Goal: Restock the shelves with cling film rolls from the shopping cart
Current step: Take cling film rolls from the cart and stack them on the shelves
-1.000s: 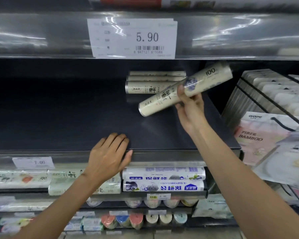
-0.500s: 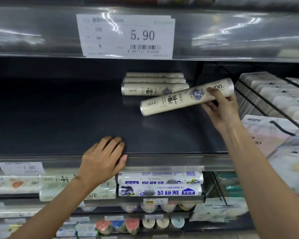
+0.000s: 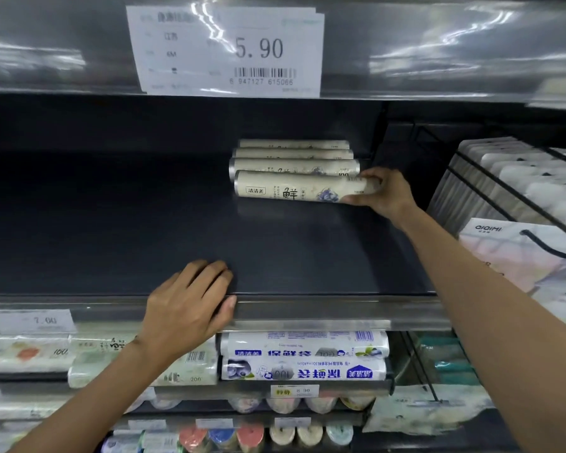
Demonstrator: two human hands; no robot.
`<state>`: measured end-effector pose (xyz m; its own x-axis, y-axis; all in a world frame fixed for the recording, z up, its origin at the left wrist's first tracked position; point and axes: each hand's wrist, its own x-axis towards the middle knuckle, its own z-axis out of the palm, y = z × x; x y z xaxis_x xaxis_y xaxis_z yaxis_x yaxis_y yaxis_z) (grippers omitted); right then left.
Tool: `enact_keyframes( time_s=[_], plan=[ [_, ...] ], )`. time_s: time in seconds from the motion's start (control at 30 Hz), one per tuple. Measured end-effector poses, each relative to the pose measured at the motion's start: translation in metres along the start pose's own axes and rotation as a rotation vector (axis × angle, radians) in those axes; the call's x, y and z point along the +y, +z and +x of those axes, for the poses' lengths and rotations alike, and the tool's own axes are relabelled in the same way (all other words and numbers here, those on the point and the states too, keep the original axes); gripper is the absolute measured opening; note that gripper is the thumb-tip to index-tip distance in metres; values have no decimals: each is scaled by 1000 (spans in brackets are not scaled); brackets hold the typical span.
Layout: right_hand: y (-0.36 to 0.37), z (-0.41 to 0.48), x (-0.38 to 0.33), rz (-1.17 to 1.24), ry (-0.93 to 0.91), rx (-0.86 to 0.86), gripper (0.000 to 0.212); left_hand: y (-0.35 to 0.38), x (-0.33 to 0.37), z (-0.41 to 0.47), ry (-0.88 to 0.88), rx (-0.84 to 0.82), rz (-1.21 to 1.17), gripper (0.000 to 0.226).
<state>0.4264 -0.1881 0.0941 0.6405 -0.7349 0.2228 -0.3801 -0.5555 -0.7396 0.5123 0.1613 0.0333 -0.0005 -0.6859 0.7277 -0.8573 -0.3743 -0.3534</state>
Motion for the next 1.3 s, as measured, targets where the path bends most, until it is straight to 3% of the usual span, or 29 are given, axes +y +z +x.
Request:
enact_keyframes(
  time_s=[0.33, 0.57, 0.8, 1.2, 1.3],
  plan=[
    [5, -3, 1, -79, -155, 139, 50, 1, 0, -1, -8, -17, -8, 33],
    [10, 4, -2, -107, -165, 132, 49, 3, 0, -3, 5, 3, -4, 28],
    [3, 7, -13, -134, -193, 25, 31, 2, 0, -2, 7, -13, -6, 35],
    [10, 5, -7, -100, -115, 134, 42, -1, 0, 0, -17, -43, -22, 33],
    [1, -15, -21, -62, -93, 207, 44, -4, 0, 1, -32, -126, -62, 38]
  ],
)
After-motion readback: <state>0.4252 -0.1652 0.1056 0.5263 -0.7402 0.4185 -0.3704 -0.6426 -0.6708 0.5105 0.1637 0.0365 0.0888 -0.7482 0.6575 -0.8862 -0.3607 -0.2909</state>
